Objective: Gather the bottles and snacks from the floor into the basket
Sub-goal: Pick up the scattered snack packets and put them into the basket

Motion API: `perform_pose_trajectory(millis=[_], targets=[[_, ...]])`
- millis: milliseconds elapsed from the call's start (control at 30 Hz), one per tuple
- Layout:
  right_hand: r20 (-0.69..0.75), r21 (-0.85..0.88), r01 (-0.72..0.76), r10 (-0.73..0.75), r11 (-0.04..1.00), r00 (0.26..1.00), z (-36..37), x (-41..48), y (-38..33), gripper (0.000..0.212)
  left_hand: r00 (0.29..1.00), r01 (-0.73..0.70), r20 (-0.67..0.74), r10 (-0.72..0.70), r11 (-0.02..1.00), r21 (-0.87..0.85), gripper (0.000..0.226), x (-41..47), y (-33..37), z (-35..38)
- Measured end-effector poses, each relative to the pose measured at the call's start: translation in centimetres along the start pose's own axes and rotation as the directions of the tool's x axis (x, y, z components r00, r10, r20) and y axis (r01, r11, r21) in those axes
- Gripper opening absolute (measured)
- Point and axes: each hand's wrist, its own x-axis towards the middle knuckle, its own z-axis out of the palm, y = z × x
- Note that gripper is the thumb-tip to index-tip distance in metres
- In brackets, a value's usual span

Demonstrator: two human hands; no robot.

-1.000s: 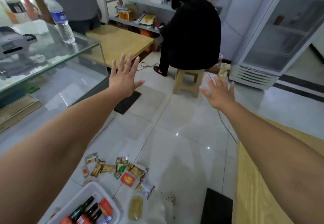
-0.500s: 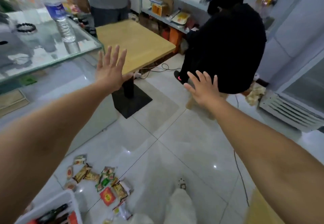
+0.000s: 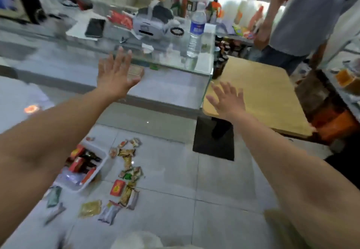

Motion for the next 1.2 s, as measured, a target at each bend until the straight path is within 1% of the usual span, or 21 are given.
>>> perform_pose_trajectory(millis=[67,133,200,300,400,500,633,767,800,900,933,1067,1133,1200], targets=[[0.007,0.023,0.127,-0.127,0.992,0.992,0.0,1.5,-1.9,0.057,0.992,0.123,-0.028,-0.121,0.989,0.083,0.079,-2.4,-3.0,-1.3],[0.014,0.030,0.239,-0.239,0.971,0.971,0.3,2.6,-4.3,0.058,0.968,0.250,-0.064,-0.243,0.958,0.141,0.078,-4.8,-5.6,-2.5],[0.013,0.019,0.343,-0.343,0.939,0.939,0.7,3.6,-7.0,0.058,0.930,0.367,-0.091,-0.356,0.916,0.163,0.078,-7.3,-7.8,-3.8],[0.009,-0.008,0.495,-0.495,0.869,0.869,1.0,4.9,-11.5,0.058,0.873,0.483,-0.160,-0.461,0.862,0.155,0.078,-11.4,-10.3,-4.6],[0.009,-0.044,0.617,-0.618,0.786,0.786,1.5,6.3,-16.1,0.056,0.796,0.601,-0.178,-0.579,0.791,0.114,0.078,-15.2,-12.9,-3.6],[0.044,-0.064,0.703,-0.701,0.709,0.711,2.7,8.4,-20.9,0.057,0.692,0.720,-0.159,-0.704,0.689,0.082,0.079,-17.7,-15.2,-1.4],[0.108,-0.079,0.770,-0.762,0.634,0.638,5.2,11.0,-25.2,0.058,0.598,0.800,-0.117,-0.793,0.599,0.030,0.078,-17.8,-17.3,1.7],[0.159,-0.079,0.808,-0.793,0.584,0.588,7.9,14.2,-26.7,0.058,0.524,0.850,-0.071,-0.849,0.526,-0.028,0.079,-14.7,-17.9,5.3],[0.178,-0.081,0.807,-0.788,0.585,0.589,8.3,15.0,-26.7,0.058,0.523,0.850,-0.054,-0.851,0.525,-0.035,0.079,-13.7,-17.6,6.0],[0.236,-0.092,0.804,-0.771,0.588,0.591,9.3,17.7,-26.5,0.058,0.553,0.831,-0.034,-0.832,0.554,-0.046,0.078,-11.3,-17.1,8.2],[0.244,-0.106,0.807,-0.771,0.581,0.588,9.6,18.9,-26.8,0.058,0.548,0.835,-0.027,-0.836,0.549,-0.050,0.079,-10.6,-17.2,8.9],[0.242,-0.122,0.828,-0.793,0.547,0.559,12.1,23.3,-29.0,0.058,0.500,0.862,-0.021,-0.866,0.500,-0.080,0.079,-8.0,-17.8,12.4],[0.241,-0.127,0.840,-0.805,0.528,0.543,14.8,25.4,-30.4,0.058,0.475,0.875,-0.036,-0.879,0.476,-0.089,0.078,-6.5,-18.5,15.3],[0.201,-0.121,0.853,-0.829,0.508,0.522,18.9,27.6,-32.2,0.061,0.444,0.889,-0.046,-0.895,0.446,-0.105,0.078,-4.8,-19.1,19.4]])
